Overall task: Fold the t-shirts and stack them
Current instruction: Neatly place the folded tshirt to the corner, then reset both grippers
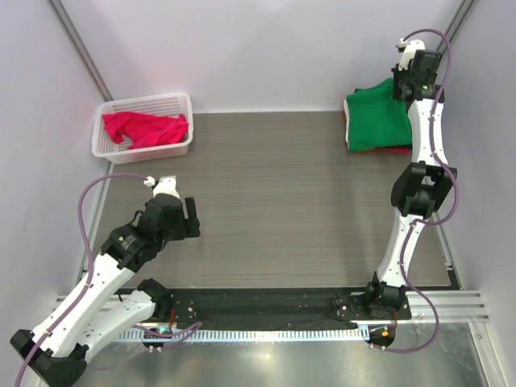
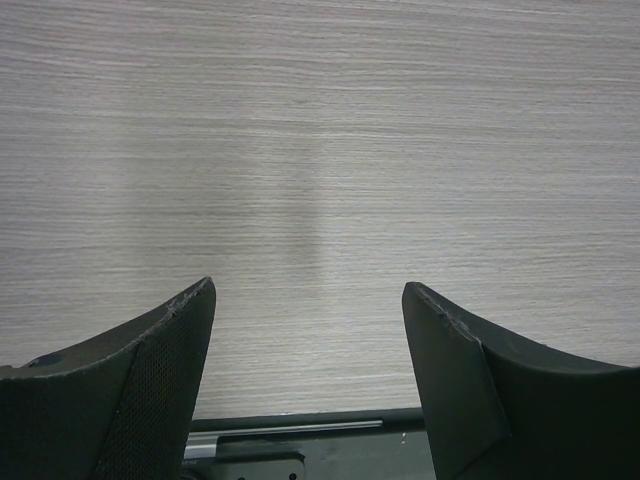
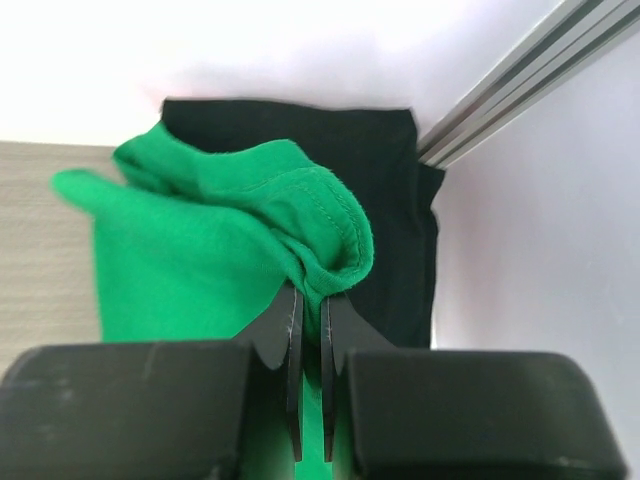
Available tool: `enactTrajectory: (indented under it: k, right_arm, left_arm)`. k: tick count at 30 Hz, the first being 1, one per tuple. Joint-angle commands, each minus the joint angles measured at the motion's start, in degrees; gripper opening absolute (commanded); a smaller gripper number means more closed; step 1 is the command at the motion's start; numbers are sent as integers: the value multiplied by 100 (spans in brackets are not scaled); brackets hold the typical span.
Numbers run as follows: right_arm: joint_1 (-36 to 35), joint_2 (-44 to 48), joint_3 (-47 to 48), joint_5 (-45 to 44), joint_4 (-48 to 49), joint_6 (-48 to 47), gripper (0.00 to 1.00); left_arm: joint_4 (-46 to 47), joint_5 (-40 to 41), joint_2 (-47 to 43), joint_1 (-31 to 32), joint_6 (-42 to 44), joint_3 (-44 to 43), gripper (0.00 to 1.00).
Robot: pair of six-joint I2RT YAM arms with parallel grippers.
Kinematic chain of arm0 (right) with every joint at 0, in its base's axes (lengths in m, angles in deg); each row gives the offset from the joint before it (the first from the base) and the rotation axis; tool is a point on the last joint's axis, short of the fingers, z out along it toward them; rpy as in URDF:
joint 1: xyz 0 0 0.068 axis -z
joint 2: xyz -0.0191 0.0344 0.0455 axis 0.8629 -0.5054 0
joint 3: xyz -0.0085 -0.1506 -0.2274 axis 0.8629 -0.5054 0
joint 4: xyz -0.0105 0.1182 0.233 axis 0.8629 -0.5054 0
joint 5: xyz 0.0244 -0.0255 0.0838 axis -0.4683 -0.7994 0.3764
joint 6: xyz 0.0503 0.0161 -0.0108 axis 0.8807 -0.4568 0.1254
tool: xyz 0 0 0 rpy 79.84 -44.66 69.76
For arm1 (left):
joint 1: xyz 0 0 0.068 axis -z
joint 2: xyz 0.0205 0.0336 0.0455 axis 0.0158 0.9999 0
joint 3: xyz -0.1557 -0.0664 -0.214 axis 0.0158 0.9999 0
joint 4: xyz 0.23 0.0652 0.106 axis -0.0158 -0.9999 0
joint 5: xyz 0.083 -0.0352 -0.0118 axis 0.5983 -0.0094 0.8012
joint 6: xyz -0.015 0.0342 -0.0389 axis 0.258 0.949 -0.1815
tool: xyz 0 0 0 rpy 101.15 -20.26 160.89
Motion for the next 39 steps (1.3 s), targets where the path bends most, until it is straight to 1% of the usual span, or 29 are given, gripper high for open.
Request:
enactTrajectory:
  k: [1, 7, 12, 13, 19, 20, 21, 22, 23, 24, 26, 29, 31, 33, 34, 35, 36, 37, 38, 39]
  right_arm:
    - [130, -15, 345, -161, 1093, -58, 1]
    - [261, -472, 433, -161, 1533, -84, 1]
    - [279, -763, 249, -161, 1955, -84, 1]
    - [288, -920, 266, -387, 2069, -84, 1]
    - [288, -1439, 266, -713, 2535, 91, 1]
    - [288, -1483, 275, -827, 2571, 135, 8]
    - [288, -1501, 275, -1020, 2615, 205, 18]
    - [288, -1501, 284, -1091, 2719, 240, 33]
    - [279, -1449, 284, -1162, 2773, 293, 64]
    - [279, -1414, 284, -1328, 2834, 381, 76]
    - [271, -1204, 284, -1557, 3028, 486, 92]
    - [253, -878, 258, -1953, 3151, 793, 97]
    - [253, -396, 144, -2076, 3160, 1301, 98]
    - [262, 52, -268, -2033, 3160, 1698, 100]
    - [253, 550, -470, -1772, 3134, 2178, 100]
    - [253, 808, -933, -1508, 3108, 2409, 100]
    - [253, 1062, -1190, -1270, 3055, 2647, 100]
    - [253, 1648, -1741, -981, 3037, 2936, 100]
    - [236, 1898, -2016, -473, 2985, 3505, 100]
    - [201, 2187, -2254, -346, 2706, 3841, 100]
  left_arm:
    - [153, 104, 21, -29, 17, -134, 77]
    - [153, 148, 47, -29, 8, -125, 77]
    - [135, 148, 118, -29, -1, -134, 77]
    - [135, 148, 127, -29, -9, -134, 77]
    - [118, 200, 135, -29, -27, -134, 77]
    - [109, 201, 144, -29, -27, -142, 77]
    - [118, 209, 135, -29, -27, -134, 77]
    - [109, 209, 127, -29, -27, -142, 76]
    - [109, 209, 109, -29, -27, -142, 77]
    - [118, 209, 92, -29, -36, -142, 77]
    - [109, 201, 74, -29, -27, -142, 77]
    - [109, 157, 21, -29, -10, -151, 77]
    - [153, 113, -31, -29, 25, -125, 81]
    - [188, -1, -49, -29, 52, -125, 82]
    - [205, -45, -58, -29, 69, -125, 82]
    - [240, -141, -67, -29, 87, -108, 83]
    - [302, -177, -58, -29, 113, -90, 83]
    - [311, -221, -58, -29, 122, -98, 83]
    - [294, -256, -58, -21, 122, -116, 84]
    - [302, -283, -75, -29, 122, -116, 84]
